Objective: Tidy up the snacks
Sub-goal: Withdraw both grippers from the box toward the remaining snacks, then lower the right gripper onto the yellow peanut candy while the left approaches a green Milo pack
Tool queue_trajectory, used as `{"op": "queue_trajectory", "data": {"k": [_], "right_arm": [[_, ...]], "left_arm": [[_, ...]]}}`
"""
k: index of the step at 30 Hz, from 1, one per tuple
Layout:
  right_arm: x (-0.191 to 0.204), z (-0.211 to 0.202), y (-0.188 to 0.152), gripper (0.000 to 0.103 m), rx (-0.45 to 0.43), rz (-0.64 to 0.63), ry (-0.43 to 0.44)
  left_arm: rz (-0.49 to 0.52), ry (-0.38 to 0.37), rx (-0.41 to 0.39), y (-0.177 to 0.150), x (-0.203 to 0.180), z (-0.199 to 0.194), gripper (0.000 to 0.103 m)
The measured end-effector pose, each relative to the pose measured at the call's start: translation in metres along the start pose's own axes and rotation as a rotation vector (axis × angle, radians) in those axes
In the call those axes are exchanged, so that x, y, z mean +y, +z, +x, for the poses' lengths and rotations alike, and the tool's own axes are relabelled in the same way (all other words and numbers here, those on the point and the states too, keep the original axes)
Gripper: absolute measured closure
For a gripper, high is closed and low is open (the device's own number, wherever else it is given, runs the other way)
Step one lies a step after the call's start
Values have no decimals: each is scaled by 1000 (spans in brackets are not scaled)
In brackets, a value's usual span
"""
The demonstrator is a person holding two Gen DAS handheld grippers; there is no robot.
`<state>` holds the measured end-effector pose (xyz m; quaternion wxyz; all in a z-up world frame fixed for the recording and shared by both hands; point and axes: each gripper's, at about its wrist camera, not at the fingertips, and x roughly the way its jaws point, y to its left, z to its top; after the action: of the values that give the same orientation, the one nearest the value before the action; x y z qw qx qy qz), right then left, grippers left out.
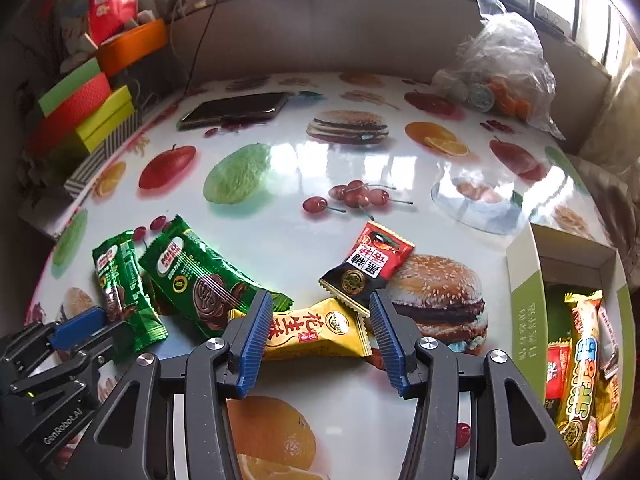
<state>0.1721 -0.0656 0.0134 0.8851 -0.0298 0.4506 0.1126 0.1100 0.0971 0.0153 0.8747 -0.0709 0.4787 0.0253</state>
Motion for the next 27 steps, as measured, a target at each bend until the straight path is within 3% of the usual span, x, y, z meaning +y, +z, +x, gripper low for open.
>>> {"op": "queue_trajectory", "data": {"k": [17, 22, 27], "right_arm": [[-13, -17, -20, 52, 38, -3, -4], [-18, -23, -16, 52, 1, 53, 3], [-12, -18, -11, 52, 1, 76, 25]], "left_arm": [[-30, 64, -23, -8, 31, -15, 65], [-64, 16, -75, 0, 35, -26, 65], [-63, -1, -66, 13, 31, -19, 65]]}}
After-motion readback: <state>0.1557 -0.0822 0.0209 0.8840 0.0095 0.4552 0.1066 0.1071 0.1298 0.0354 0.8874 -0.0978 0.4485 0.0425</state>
